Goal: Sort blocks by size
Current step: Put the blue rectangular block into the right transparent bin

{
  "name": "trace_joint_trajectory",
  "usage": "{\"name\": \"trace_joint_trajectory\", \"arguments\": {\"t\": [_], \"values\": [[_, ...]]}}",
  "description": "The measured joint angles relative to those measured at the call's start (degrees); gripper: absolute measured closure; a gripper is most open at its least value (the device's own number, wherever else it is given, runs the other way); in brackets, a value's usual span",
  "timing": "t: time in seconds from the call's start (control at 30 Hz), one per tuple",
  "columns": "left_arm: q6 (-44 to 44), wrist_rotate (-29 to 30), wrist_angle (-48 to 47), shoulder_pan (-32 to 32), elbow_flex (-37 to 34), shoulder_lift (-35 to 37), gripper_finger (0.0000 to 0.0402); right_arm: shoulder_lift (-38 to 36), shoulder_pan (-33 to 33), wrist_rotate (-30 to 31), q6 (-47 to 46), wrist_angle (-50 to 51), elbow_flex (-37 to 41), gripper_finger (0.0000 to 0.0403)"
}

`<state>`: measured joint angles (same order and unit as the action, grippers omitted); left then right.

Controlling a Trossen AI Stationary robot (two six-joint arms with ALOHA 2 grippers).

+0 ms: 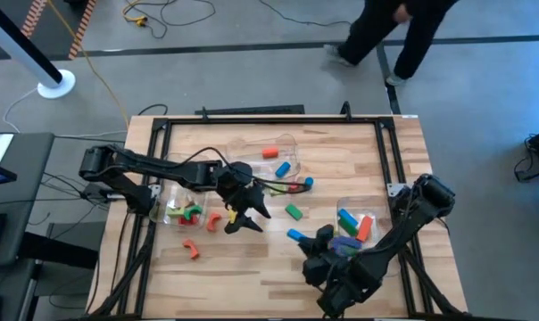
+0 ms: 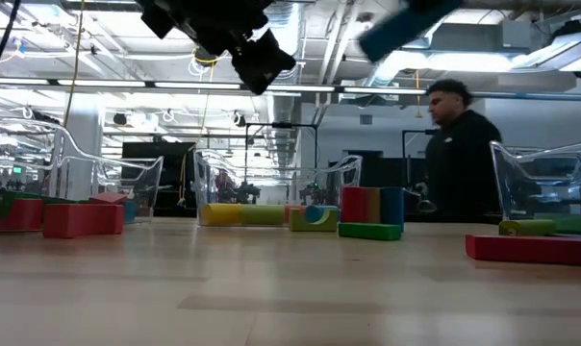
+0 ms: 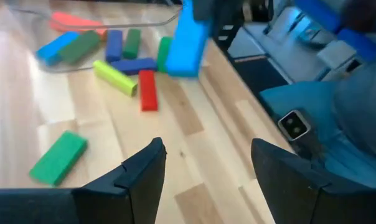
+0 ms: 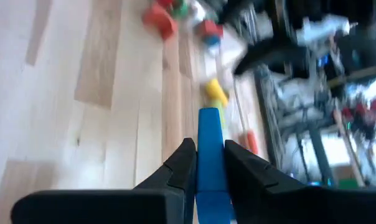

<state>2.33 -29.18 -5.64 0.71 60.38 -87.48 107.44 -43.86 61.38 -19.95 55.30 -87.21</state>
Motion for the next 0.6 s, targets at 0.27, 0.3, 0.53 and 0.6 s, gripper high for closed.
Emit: {"name": "trace_joint_trajectory", "arguments": {"t": [0.27, 0.3, 0.53, 0.6], "values": [[1.4, 3.9, -7.0, 1.2, 0.0, 1.2, 0.0171, 0.0, -2.2, -11.6, -29.9, 28.6, -2.9, 0.0305], [1.6, 4.3, -7.7, 1.7, 0.0, 1.2, 0.0172, 0.0, -2.4, -13.4, -33.1, 31.3, -2.9, 0.0305], [2.6, 7.5, -8.7, 5.0, -1.3, 1.1, 0.0171, -0.5, -5.3, -22.1, -41.8, 34.8, -2.7, 0.0305], [3.0, 8.5, -8.5, 5.9, -1.8, 1.2, 0.0171, -0.7, -5.3, -24.7, -42.6, 34.7, -2.7, 0.0305]]}}
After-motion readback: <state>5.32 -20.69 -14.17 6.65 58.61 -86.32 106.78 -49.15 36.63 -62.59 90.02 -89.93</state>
